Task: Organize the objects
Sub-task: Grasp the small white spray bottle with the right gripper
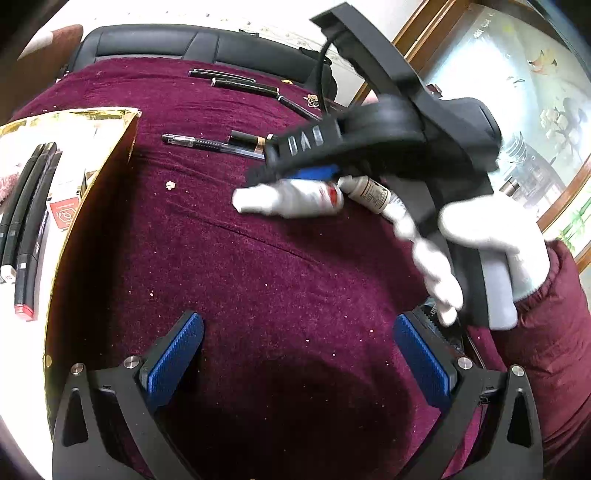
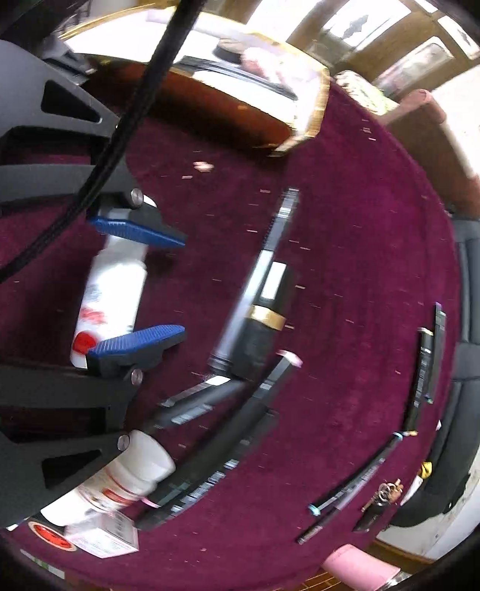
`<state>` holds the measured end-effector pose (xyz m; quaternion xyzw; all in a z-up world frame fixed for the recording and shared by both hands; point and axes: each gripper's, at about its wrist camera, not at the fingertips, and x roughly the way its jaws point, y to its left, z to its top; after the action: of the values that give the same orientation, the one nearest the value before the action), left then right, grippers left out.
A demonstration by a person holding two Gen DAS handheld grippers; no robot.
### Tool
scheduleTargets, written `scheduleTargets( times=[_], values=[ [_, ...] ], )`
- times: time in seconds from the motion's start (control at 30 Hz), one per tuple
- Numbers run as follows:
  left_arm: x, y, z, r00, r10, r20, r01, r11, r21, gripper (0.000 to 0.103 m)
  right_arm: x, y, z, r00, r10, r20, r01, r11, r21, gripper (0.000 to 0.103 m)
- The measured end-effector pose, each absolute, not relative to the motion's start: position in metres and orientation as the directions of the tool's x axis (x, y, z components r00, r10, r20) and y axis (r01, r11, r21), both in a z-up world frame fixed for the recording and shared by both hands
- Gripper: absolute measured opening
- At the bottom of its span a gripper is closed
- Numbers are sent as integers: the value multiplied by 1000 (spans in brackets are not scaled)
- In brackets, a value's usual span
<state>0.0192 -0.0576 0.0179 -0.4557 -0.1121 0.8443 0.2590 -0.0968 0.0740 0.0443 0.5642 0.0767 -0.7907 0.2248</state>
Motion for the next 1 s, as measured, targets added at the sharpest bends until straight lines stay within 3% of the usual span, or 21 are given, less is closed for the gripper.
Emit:
scheduleTargets(
  times=[0.13,0.47,0.57,0.67,1.0],
  values=[
    [19,-59,17,-450,546,-707,-333,-837,-434,101,-75,100,48,-203,-384,-901,404,-871,280,42],
    [18,-63,18,-450,550,-704,-332,-835,-439,101,-27,136,51,-187,-452,-872,445,-830,335,43],
    [21,-65,18,-451,557,-698,-330,-830,-450,101,-20,135,50,-197,-461,-865,462,-822,333,50],
    [23,-66,21,-417,566,-711,-336,-823,-458,99,-9,134,51,-222,-466,-857,475,-819,323,52],
    [18,-39,100,-358,524,-773,-613,-756,-229,98,-3,167,71,-337,-685,-646,406,-725,557,50]
  ],
)
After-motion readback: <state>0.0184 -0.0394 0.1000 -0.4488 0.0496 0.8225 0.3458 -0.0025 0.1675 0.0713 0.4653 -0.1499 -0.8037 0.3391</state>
